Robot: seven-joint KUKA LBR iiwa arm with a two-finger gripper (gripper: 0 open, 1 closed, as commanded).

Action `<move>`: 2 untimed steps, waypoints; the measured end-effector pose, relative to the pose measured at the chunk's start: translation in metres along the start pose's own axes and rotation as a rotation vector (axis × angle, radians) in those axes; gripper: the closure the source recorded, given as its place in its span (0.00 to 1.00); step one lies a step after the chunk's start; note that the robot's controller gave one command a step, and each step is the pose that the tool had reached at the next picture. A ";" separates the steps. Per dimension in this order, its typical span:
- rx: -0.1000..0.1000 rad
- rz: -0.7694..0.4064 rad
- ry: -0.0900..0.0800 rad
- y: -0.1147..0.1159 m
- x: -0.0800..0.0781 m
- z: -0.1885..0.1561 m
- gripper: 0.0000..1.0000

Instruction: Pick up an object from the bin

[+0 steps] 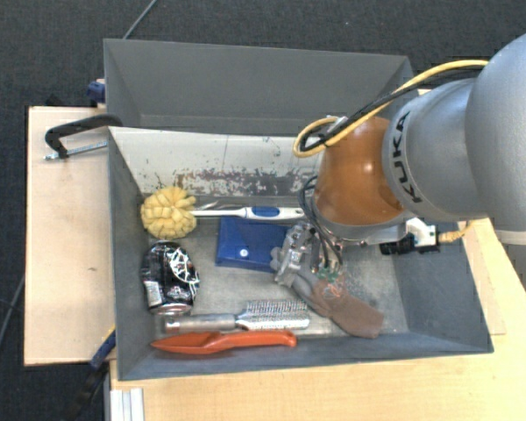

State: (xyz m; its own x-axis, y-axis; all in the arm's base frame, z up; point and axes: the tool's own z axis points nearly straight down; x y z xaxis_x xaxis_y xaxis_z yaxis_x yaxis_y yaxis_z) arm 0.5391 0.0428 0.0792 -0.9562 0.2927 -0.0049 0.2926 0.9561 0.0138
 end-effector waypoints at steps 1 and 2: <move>0.000 0.000 -0.001 0.000 0.000 -0.007 1.00; 0.001 0.000 0.000 0.000 0.000 -0.026 1.00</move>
Offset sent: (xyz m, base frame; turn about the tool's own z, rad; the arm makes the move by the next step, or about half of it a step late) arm -0.0002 0.0001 0.0621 0.0000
